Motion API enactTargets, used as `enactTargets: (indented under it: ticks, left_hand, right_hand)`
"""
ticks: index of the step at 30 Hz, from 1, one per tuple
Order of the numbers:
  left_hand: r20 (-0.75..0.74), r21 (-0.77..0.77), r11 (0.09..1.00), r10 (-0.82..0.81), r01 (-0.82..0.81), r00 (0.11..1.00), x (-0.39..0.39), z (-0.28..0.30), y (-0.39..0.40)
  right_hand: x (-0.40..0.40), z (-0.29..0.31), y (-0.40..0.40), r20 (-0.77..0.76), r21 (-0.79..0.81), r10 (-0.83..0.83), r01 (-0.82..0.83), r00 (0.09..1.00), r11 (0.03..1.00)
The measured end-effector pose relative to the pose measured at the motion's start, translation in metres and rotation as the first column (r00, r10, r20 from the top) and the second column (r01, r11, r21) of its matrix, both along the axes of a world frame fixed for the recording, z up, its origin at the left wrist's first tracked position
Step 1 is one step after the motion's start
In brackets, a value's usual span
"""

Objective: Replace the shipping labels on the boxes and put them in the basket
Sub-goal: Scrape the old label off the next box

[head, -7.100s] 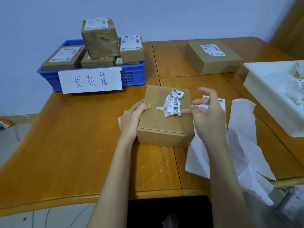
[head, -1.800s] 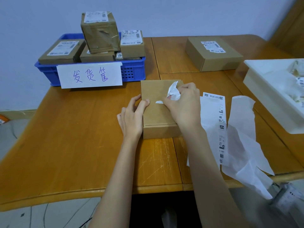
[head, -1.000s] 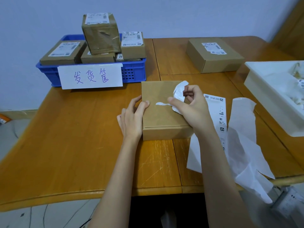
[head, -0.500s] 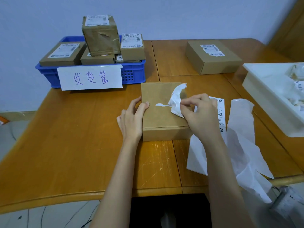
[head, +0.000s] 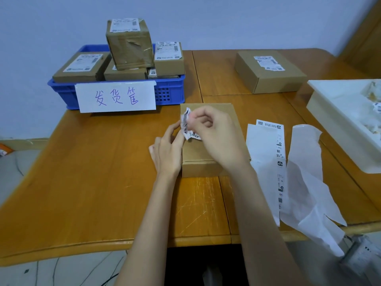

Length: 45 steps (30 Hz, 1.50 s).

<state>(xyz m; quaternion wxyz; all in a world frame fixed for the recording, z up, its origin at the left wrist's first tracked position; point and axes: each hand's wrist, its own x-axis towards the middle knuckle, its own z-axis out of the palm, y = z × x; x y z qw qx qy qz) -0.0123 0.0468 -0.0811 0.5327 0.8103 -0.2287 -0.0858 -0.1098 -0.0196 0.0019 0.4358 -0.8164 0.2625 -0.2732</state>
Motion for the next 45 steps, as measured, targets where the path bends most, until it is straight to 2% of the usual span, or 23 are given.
enactTargets:
  ticks: [2, 4, 6, 8, 11, 16, 20, 23, 27, 31, 33, 36, 41, 45]
  left_hand:
    - [-0.017, -0.006, 1.0, -0.006, 0.006, 1.0, -0.001, 0.001, 0.0]
    - [-0.032, -0.011, 1.0, -0.002, 0.002, 0.999, 0.0, 0.002, 0.001]
    - [-0.029, -0.016, 1.0, 0.002, -0.002, 1.0, 0.002, 0.002, 0.001]
    - [-0.029, -0.02, 1.0, 0.004, -0.004, 1.0, 0.003, 0.002, -0.001]
    - [-0.021, -0.011, 1.0, 0.007, -0.007, 1.0, 0.002, 0.001, -0.002]
    - [-0.029, -0.021, 1.0, 0.001, -0.001, 1.0, 0.001, 0.0, -0.001]
    - [-0.035, -0.016, 1.0, -0.008, 0.007, 0.999, 0.0, 0.002, 0.0]
    - [-0.041, -0.018, 1.0, -0.005, 0.004, 0.999, 0.0, 0.003, -0.001]
    - [-0.035, -0.017, 1.0, 0.004, -0.004, 0.999, 0.0, 0.002, 0.0]
    - [-0.035, -0.022, 1.0, 0.004, -0.005, 0.999, -0.002, 0.004, 0.001]
    - [-0.029, -0.018, 1.0, 0.009, -0.009, 1.0, -0.002, 0.004, 0.001]
    - [-0.027, -0.009, 1.0, 0.006, -0.006, 1.0, -0.001, 0.005, 0.002]
    - [0.029, 0.06, 0.998, 0.009, -0.011, 1.0, 0.001, 0.007, 0.002]
    - [-0.014, -0.106, 0.989, 0.1, -0.1, 0.995, -0.004, 0.011, 0.006]
  right_hand:
    - [-0.004, 0.0, -0.011, 0.05, -0.013, -0.024, 0.025, 0.998, 1.0]
    - [-0.019, 0.0, -0.028, 0.039, -0.052, -0.116, 0.118, 0.993, 0.992]
    - [-0.036, 0.001, -0.039, 0.002, -0.004, -0.153, 0.153, 0.988, 0.988]
    - [-0.049, 0.001, -0.044, -0.082, 0.05, -0.077, 0.081, 0.994, 0.995]
    - [-0.056, -0.005, -0.044, -0.257, -0.019, 0.056, -0.063, 0.965, 0.998]
    - [-0.039, -0.018, -0.039, -0.059, -0.166, -0.163, 0.151, 0.985, 0.975]
    - [-0.025, -0.016, -0.04, -0.039, -0.189, -0.217, 0.206, 0.975, 0.96]
    - [-0.024, -0.018, -0.04, -0.064, -0.139, -0.253, 0.243, 0.965, 0.96]
    - [-0.02, -0.014, -0.034, 0.0, -0.043, -0.268, 0.267, 0.964, 0.963]
    - [0.004, -0.004, -0.017, 0.061, 0.048, -0.16, 0.158, 0.985, 0.986]
    - [0.011, 0.0, -0.012, 0.139, 0.158, -0.117, 0.094, 0.983, 0.983]
    - [0.006, 0.001, -0.022, 0.247, 0.3, -0.166, 0.087, 0.955, 0.95]
    - [-0.016, -0.009, -0.038, 0.147, 0.314, -0.294, 0.238, 0.944, 0.919]
    - [-0.026, -0.008, -0.041, 0.057, 0.263, -0.286, 0.262, 0.956, 0.928]
